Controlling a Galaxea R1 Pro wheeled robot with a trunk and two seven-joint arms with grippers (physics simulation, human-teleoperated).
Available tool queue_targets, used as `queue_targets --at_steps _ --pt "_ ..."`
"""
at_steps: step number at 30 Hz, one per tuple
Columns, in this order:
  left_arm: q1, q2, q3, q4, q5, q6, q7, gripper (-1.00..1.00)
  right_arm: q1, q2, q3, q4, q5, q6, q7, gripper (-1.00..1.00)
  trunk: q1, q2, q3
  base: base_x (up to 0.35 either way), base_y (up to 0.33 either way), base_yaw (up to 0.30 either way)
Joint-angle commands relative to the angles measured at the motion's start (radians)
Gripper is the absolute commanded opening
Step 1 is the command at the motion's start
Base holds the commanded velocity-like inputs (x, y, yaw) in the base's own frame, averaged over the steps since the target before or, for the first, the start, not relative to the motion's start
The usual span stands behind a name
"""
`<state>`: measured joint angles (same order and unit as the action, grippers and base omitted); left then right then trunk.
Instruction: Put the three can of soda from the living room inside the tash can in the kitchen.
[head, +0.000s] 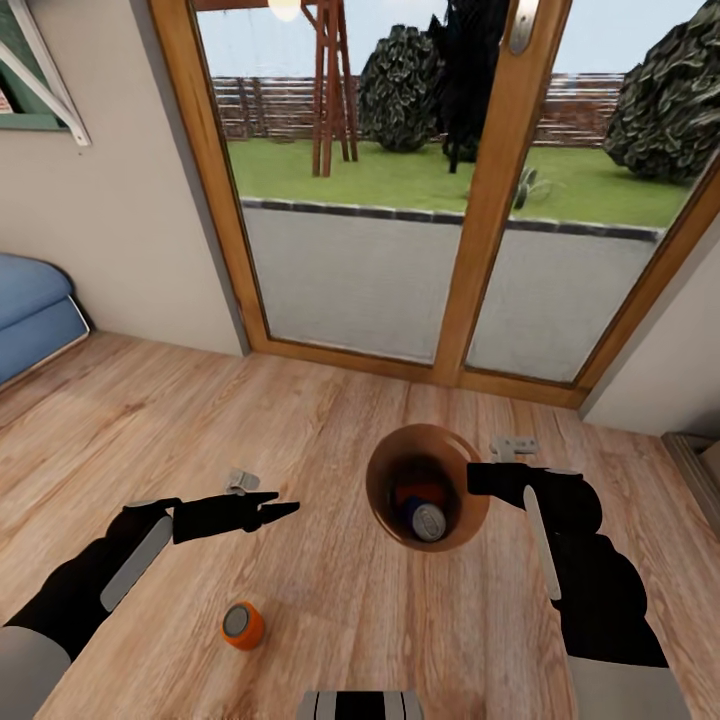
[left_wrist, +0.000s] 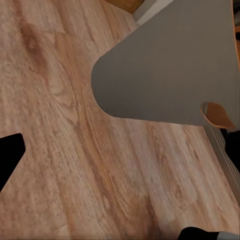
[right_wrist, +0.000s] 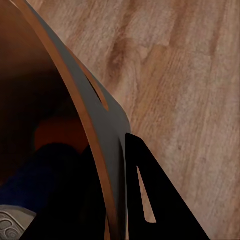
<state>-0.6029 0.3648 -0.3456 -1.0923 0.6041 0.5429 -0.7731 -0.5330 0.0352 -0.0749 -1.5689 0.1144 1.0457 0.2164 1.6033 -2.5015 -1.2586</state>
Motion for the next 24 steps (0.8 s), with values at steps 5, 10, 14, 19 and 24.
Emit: queue_targets --at_steps 5,10,14,19,24 --pt "0.000 -0.001 -0.001 0.000 -0.003 0.000 -0.003 1.00 -0.001 0.001 0.000 0.000 -0.019 0.001 0.006 -1.00 0.000 0.000 -0.006 0.000 0.000 0.000" --pt "0.000 -0.001 -0.001 0.000 -0.002 -0.001 -0.003 1.00 -0.001 0.002 0.000 0.000 -0.019 0.001 0.006 -1.00 0.000 0.000 -0.013 0.000 0.000 0.000" --pt "0.000 -0.001 -0.001 0.002 -0.001 -0.001 -0.002 1.00 -0.001 0.002 -0.001 0.000 -0.019 0.001 0.006 -1.00 0.000 0.000 -0.019 0.000 0.000 0.000" --pt "0.000 -0.001 -0.001 0.010 -0.001 -0.003 0.000 1.00 -0.001 0.000 -0.002 0.000 -0.019 0.001 0.006 -1.00 0.000 0.000 -0.024 0.000 0.000 0.000" --pt "0.000 -0.001 -0.001 0.011 -0.001 -0.003 0.000 1.00 -0.001 0.000 -0.002 0.000 -0.019 0.001 0.006 -1.00 0.000 0.000 -0.024 0.000 0.000 0.000"
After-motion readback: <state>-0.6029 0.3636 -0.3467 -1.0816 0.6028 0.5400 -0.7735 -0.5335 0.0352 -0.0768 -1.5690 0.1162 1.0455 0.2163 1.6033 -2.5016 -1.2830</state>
